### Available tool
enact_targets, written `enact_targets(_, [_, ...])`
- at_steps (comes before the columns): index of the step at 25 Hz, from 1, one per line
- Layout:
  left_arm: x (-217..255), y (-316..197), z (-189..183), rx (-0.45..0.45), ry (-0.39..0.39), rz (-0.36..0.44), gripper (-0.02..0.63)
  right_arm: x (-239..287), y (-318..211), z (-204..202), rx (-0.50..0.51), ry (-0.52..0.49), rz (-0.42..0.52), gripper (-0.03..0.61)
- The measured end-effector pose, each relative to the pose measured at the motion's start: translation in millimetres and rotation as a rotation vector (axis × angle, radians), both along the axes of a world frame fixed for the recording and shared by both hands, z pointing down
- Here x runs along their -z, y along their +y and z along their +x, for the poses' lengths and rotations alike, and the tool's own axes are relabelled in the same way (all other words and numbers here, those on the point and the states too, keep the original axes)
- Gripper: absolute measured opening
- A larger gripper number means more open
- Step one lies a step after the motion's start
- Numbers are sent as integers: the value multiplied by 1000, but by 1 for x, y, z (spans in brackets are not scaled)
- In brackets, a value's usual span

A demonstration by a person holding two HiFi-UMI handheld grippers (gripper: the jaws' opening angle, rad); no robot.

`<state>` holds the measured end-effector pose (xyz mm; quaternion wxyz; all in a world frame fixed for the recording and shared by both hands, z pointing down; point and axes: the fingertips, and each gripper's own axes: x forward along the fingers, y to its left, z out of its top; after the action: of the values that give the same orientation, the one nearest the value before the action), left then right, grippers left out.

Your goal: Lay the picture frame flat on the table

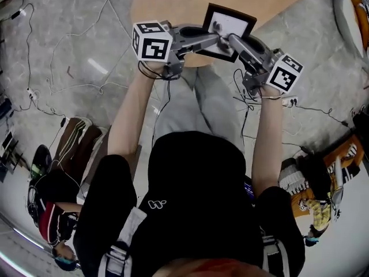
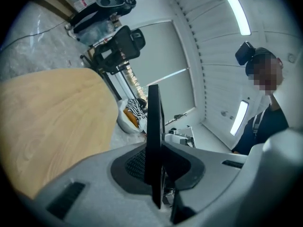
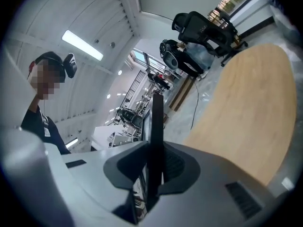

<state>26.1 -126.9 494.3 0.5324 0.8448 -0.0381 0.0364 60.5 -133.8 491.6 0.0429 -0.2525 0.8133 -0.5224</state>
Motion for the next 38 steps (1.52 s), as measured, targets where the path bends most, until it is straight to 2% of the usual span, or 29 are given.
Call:
enact_targets(6, [-70,9,-5,13,-57,-66,43,-71,9,-5,12,-26,-69,57])
enact_targets(9, [-99,11,-2,14,-89,-93,52,-99,11,-4,19,-77,-97,55])
enact_targets(15, [-119,25,-2,3,-93,-46,64,-118,26,-3,51,-137,-116,49])
enact_targets(19, [-139,23,-16,66,-134,-27,85,-131,23,3,20,-153,-117,47])
enact_targets(25, [-156,22,-48,192,-218,-41,95,-167,10,22,-77,-38,-157,43])
enact_targets(29, [-158,23,-55,242,-208,-53,62,-194,1,21,-87,59,-189,37])
enact_targets(38, [-163,37,-32,197,-206,-68,41,-211,-6,15,-102,67,-220,37])
